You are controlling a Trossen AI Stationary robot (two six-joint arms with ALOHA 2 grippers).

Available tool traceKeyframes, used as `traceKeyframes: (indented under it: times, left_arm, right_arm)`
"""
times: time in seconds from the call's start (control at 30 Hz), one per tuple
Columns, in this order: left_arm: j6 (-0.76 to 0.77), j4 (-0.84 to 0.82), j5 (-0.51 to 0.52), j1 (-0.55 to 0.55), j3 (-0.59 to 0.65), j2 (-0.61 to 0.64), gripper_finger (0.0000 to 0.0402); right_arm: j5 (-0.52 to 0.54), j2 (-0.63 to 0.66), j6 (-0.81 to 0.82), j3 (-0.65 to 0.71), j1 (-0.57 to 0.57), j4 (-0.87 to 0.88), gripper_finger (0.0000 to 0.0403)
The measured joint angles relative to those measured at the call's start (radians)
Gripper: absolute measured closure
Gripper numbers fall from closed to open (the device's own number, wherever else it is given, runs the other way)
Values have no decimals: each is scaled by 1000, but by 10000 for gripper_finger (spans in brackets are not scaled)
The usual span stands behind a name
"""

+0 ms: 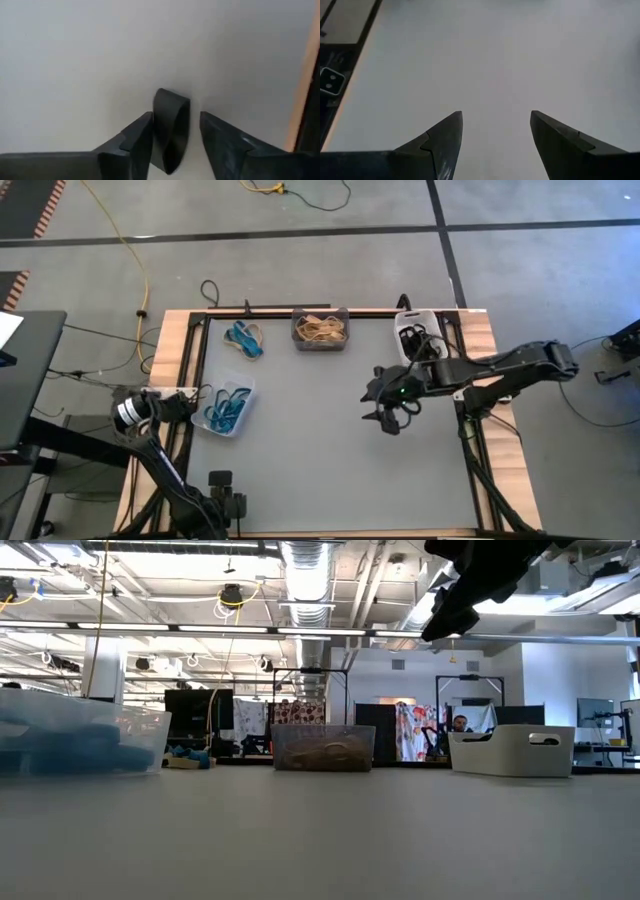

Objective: Sort rubber bands into baskets
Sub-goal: Put the black rubber band into the white bin

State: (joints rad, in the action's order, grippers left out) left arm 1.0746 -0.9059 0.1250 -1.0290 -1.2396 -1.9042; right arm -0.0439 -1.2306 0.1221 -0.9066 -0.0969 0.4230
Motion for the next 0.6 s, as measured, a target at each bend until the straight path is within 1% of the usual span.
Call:
traceKeyframes:
  times: [0.1, 0.27, 0.3, 0.6]
  left_arm:
    - [-20, -4, 11, 4, 0, 0, 290]
    - [-43, -5, 11, 11, 0, 0, 382]
    - [-43, -4, 11, 11, 0, 0, 391]
    - [-41, -3, 19, 11, 0, 0, 401]
  right_arm:
    - [-1, -31, 0, 0, -22, -41, 140]
    - [-3, -72, -3, 0, -54, -104, 140]
    - [-3, -81, -8, 0, -61, -117, 140]
    - [-3, -129, -26, 0, -115, -181, 140]
